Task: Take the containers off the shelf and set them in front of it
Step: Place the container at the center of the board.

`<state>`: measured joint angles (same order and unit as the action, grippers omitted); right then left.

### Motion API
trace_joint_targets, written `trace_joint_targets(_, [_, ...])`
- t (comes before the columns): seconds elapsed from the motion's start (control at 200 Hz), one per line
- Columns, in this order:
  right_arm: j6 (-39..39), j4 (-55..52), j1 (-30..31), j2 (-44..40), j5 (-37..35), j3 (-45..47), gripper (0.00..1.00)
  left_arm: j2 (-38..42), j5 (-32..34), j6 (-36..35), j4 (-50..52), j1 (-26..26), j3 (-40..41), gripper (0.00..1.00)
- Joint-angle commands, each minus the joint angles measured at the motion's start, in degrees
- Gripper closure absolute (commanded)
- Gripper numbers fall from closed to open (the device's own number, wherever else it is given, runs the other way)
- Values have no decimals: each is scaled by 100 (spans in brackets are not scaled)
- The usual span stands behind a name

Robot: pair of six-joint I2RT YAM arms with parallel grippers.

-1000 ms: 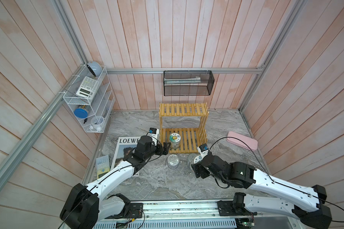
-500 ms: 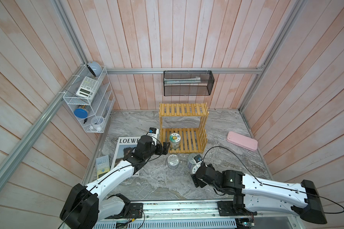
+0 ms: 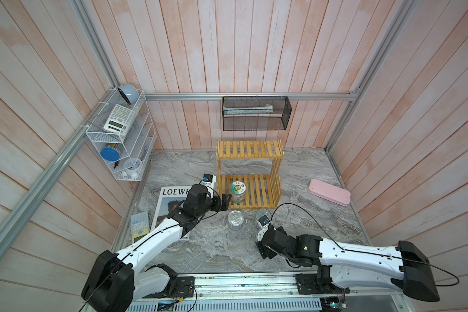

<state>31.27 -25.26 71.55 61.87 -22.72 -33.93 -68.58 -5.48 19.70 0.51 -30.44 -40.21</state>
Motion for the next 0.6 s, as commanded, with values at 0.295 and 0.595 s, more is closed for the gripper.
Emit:
trace_joint_targets(0.295, [257, 207, 30, 41, -294, 150, 19, -119, 82, -96, 2, -32, -255, 0])
trace_joint_targets(0.595, [175, 117, 29, -193, -348, 123, 8, -205, 554, -363, 385, -410, -596, 0])
